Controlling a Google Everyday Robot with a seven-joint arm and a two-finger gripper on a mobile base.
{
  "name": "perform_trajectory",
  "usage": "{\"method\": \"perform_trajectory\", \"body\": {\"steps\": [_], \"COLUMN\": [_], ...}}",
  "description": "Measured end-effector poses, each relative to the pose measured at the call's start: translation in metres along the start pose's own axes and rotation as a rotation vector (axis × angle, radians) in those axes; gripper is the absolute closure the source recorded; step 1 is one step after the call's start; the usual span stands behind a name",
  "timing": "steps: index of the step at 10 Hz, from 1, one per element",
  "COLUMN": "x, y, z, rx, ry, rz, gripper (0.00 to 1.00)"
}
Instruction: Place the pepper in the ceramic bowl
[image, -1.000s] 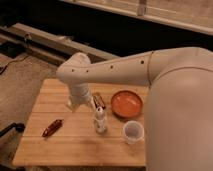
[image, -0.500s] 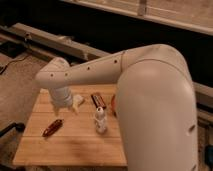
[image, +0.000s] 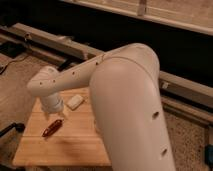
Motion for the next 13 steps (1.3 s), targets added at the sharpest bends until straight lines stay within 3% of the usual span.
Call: {"method": "perform_trajectory", "body": {"steps": [8,13], "x": [0.002,-0.008], "y": [0.029,0.04], "z": [0.072,0.09], "rx": [0.002,-0.001], "ry": [0.073,0.101], "rz": [0.018,0.014], "gripper": [0.35,0.35]}}
